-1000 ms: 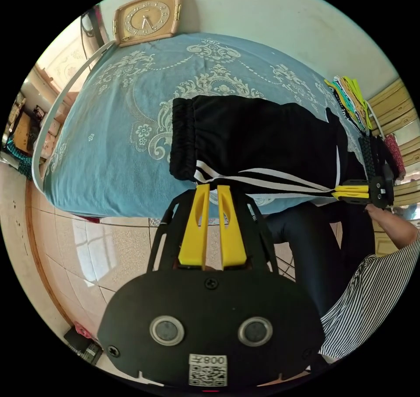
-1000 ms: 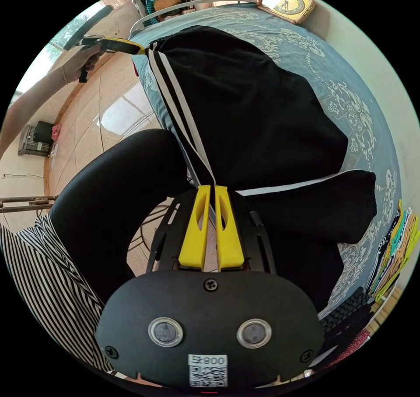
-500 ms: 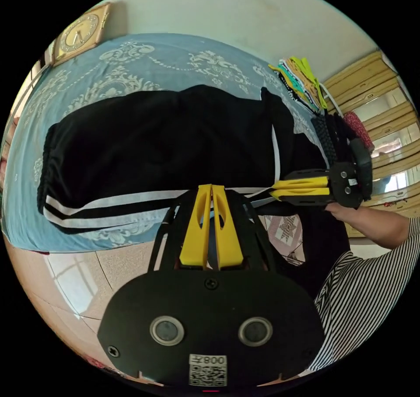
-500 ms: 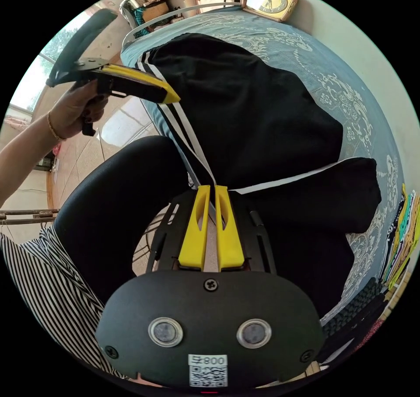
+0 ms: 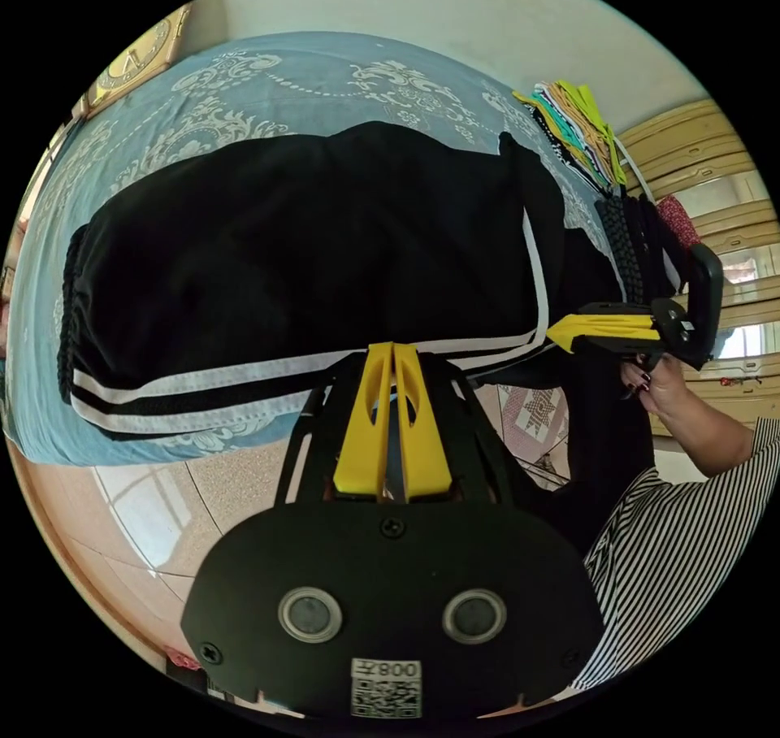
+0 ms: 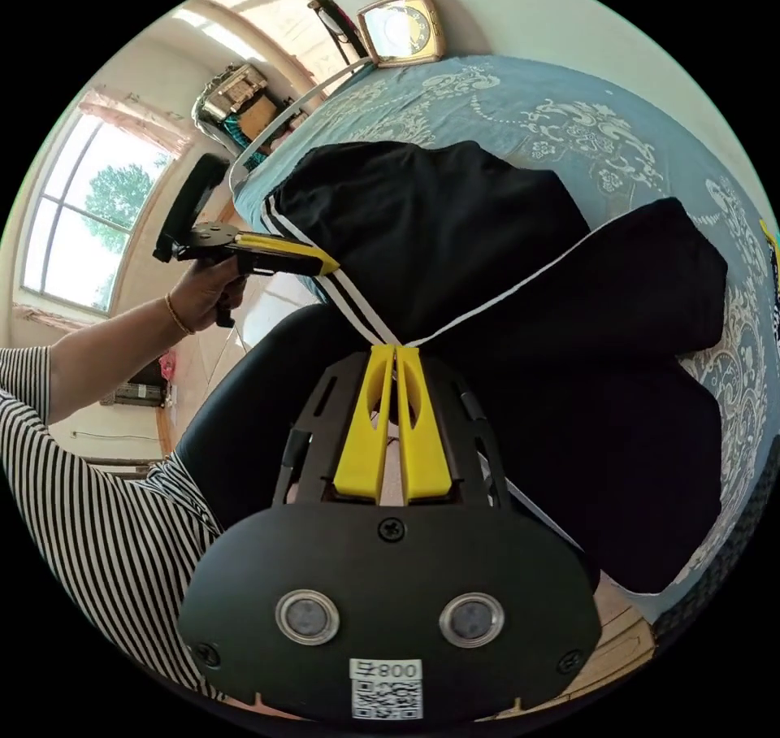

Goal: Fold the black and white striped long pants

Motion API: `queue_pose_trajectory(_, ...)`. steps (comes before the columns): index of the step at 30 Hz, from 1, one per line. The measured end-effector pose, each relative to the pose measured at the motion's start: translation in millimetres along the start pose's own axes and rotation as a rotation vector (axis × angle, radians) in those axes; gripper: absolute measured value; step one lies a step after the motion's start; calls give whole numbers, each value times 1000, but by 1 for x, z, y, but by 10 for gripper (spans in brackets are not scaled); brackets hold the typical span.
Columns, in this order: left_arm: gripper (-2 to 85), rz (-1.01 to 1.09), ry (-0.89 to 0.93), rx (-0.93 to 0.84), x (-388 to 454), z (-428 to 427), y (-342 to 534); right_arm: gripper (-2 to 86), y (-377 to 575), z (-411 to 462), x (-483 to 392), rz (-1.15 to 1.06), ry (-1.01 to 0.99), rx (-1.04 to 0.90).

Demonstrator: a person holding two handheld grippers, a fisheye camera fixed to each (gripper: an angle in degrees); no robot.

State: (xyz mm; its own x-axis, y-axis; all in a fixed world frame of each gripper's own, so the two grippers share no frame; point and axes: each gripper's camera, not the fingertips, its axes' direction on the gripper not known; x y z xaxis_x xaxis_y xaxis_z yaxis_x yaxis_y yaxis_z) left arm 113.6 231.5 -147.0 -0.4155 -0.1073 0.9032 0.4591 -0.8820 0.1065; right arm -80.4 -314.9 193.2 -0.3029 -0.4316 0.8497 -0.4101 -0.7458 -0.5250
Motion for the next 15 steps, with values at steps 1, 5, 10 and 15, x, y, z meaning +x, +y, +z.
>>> queue_pose_trajectory(1, 6, -6, -4, -6, 9, -3, -8, 4, 5, 11, 14, 26, -9, -14)
queue_pose_trajectory(5, 17, 40, -5, 88, 60, -33, -33, 5, 30, 45, 62, 114, -99, -67)
queue_pose_trajectory(10, 51, 164, 159, 156, 141, -44, -87, 21, 55, 10, 122, 176, -53, 101)
queue_pose_trajectory(15, 67, 196, 217, 20, 209, -5, -165, 66, 40, -10, 235, 342, -38, 183)
